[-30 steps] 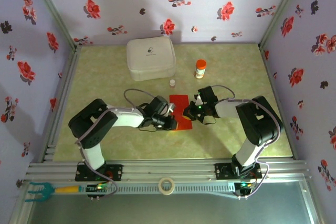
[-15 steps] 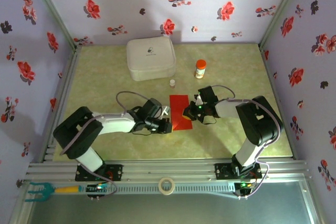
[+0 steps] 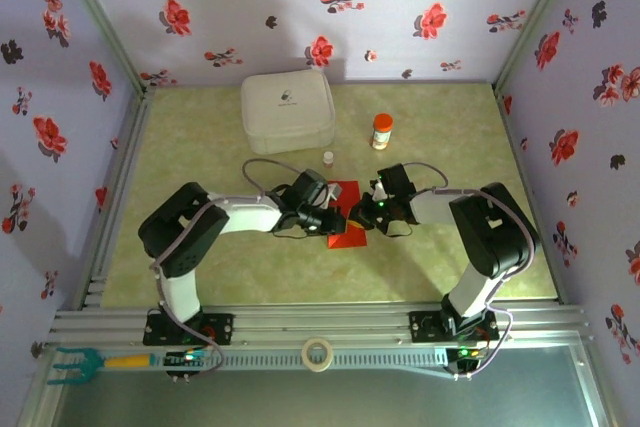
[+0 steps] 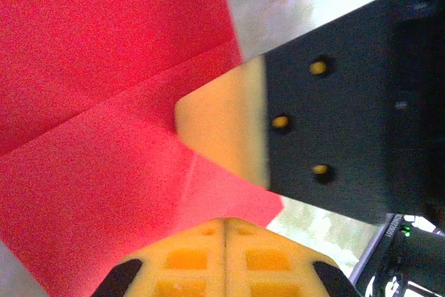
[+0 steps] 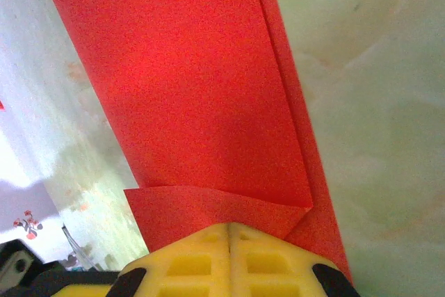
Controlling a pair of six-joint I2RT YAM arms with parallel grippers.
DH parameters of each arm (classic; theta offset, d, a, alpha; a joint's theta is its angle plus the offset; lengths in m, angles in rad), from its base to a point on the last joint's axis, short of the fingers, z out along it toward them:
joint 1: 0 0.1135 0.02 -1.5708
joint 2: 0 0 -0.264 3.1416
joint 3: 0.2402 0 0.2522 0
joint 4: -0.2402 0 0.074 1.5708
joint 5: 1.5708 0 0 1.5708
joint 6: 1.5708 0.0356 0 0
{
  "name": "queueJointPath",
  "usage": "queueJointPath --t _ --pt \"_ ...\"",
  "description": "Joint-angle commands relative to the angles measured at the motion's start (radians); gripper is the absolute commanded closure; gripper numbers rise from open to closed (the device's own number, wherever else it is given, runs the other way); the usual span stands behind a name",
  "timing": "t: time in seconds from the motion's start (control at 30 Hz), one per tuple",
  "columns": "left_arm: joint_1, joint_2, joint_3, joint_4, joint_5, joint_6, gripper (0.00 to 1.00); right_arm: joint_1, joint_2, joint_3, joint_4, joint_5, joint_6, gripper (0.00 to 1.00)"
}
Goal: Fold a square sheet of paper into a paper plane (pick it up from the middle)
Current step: Fold the triangle a second time at the center of the table.
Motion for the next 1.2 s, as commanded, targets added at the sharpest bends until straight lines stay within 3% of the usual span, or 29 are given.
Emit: queueJointPath --t 0.0,0.33,1.17 --pt "0.005 0.031 0.026 -0.018 0.020 -0.002 1.00 -0.011 0.020 -0.030 -0.063 0.064 0.014 1.00" --pt "0.003 0.054 -0.038 -0.081 -0.022 0.023 1.00 -0.012 0.020 -0.032 -0.063 0.065 0.012 1.00" --pt "-0.001 -0.125 -0.165 -0.168 -0.009 0.093 0.94 -0.017 0.023 -0.030 -0.063 0.061 0.007 1.00"
